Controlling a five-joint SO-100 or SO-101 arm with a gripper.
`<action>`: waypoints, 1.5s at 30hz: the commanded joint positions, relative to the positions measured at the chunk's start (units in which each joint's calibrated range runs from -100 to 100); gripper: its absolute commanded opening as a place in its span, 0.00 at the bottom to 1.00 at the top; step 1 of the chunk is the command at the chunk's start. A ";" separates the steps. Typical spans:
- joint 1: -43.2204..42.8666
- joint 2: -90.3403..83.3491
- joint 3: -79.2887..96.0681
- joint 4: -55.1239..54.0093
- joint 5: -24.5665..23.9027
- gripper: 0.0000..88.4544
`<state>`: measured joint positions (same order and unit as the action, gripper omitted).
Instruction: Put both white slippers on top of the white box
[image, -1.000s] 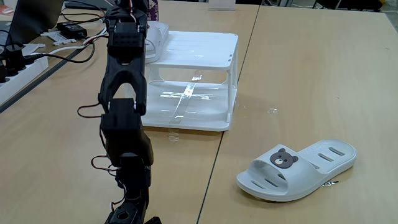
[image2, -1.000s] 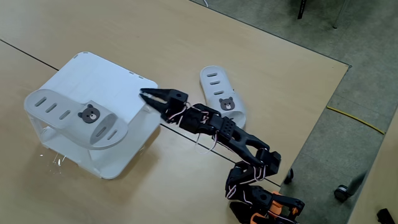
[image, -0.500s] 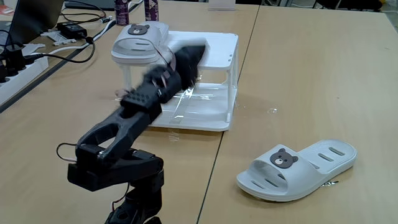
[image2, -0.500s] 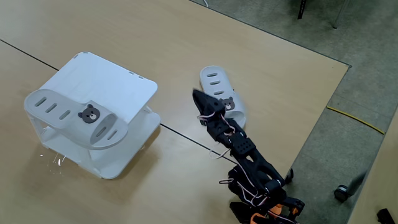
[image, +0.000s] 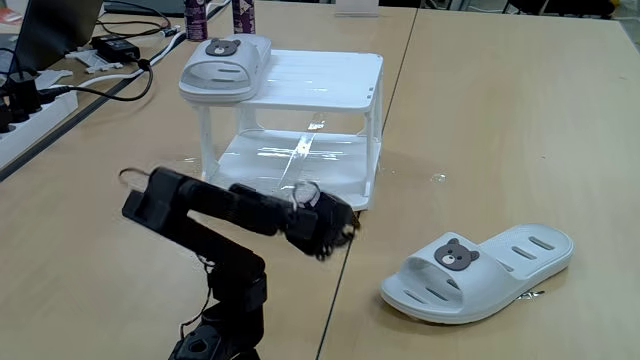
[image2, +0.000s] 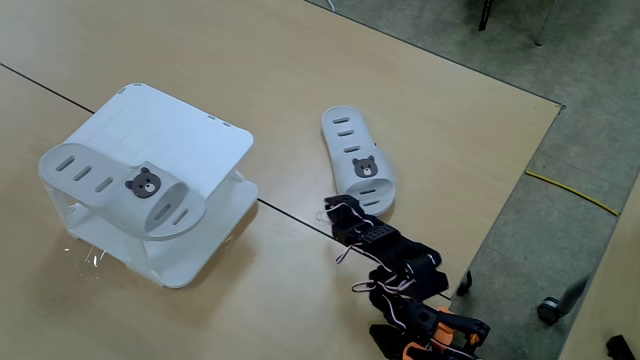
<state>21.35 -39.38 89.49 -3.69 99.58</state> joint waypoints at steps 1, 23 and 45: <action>4.15 4.08 2.48 -12.70 0.42 0.01; 14.18 24.19 1.76 -43.25 0.42 0.17; 17.14 42.45 -21.87 -43.25 0.42 0.31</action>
<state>37.98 0.54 74.30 -45.75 99.58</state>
